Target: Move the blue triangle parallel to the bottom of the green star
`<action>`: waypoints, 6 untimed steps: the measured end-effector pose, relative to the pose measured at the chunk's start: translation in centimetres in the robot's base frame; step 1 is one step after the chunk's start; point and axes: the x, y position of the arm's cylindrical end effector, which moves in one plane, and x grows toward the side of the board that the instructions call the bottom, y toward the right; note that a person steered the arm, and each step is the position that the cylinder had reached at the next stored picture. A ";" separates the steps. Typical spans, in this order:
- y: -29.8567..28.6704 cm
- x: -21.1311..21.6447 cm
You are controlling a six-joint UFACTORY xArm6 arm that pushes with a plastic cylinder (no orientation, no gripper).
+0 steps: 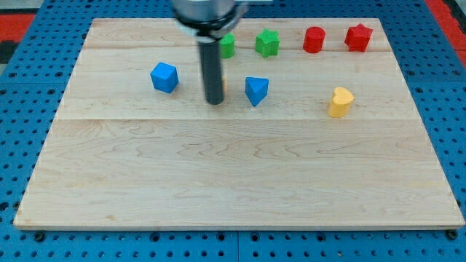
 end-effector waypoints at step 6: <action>10.5 -1.3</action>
